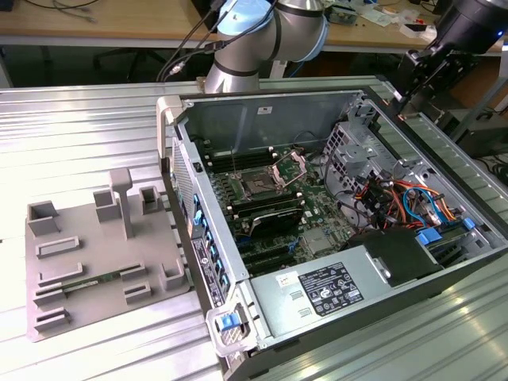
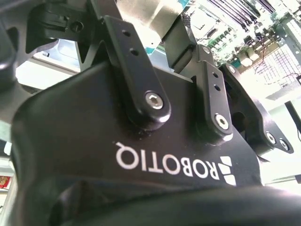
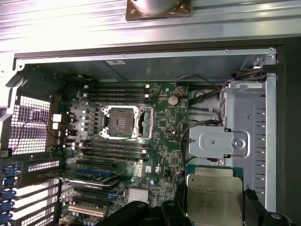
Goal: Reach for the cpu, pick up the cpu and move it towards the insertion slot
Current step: 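Pick up the cpu and move it towards the insertion slot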
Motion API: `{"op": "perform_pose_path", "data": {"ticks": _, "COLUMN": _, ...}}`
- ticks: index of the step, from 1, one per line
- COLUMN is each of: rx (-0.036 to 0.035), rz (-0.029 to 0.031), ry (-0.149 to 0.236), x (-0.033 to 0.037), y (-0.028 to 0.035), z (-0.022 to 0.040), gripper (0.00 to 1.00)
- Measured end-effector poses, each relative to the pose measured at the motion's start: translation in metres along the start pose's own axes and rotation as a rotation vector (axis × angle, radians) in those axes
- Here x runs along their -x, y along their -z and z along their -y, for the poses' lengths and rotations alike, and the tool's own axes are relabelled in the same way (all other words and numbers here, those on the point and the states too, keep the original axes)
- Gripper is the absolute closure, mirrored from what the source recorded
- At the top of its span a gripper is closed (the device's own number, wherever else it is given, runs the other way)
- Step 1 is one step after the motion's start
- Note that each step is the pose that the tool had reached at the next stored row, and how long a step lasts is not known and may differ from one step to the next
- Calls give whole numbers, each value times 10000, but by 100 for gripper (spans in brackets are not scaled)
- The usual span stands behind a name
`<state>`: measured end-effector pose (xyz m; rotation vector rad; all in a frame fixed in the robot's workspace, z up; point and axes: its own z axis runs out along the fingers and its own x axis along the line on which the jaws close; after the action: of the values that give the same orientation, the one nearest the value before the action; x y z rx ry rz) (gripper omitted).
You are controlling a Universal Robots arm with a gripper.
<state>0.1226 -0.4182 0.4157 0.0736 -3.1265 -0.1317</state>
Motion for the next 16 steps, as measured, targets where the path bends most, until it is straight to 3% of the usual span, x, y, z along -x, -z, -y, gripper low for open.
{"op": "perform_pose_path", "data": {"ticks": 16, "rx": -2, "rz": 0, "ry": -1, "x": 140, "y": 1, "z": 7, "gripper": 45}}
